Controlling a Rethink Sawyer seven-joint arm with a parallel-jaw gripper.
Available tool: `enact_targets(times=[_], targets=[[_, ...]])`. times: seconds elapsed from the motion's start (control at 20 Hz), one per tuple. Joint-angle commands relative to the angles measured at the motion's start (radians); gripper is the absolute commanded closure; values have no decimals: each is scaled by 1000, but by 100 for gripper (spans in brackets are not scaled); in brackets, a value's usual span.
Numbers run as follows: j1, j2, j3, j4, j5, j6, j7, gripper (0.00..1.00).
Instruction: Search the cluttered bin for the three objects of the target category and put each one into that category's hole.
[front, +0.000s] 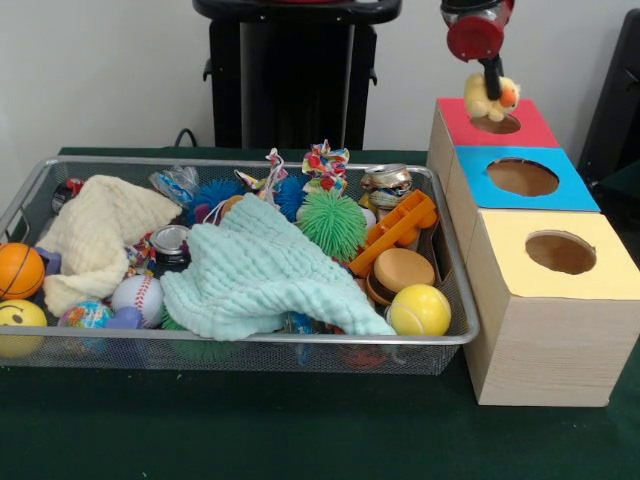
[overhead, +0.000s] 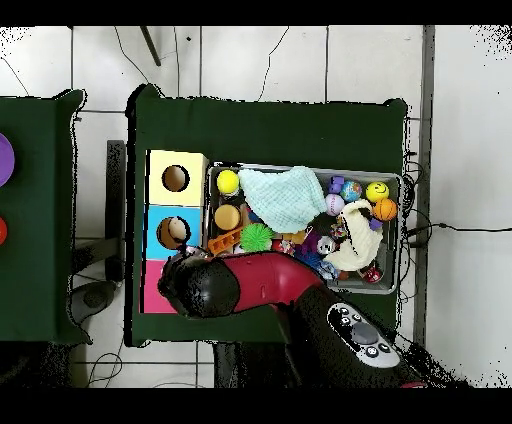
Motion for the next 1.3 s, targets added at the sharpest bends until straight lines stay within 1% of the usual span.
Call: enact_targets(times=[0.05,0.15,0.3,0.45,0.65,0.95,1.1,1.3], targets=[[60,31,-118,11,27,-126,340,100],[69,50,-137,12,6,-160,339,100],[86,62,-175,5,-13,-178,339,100],[103,73,-207,-5,-43,-195,318,100],[123,85,-237,-5,-31,-211,317,100],[164,90,-277,-25,-12,-206,321,100],[160,86,-275,-15,-4,-200,316,100],[164,110,-272,-12,-9,-195,301,100]])
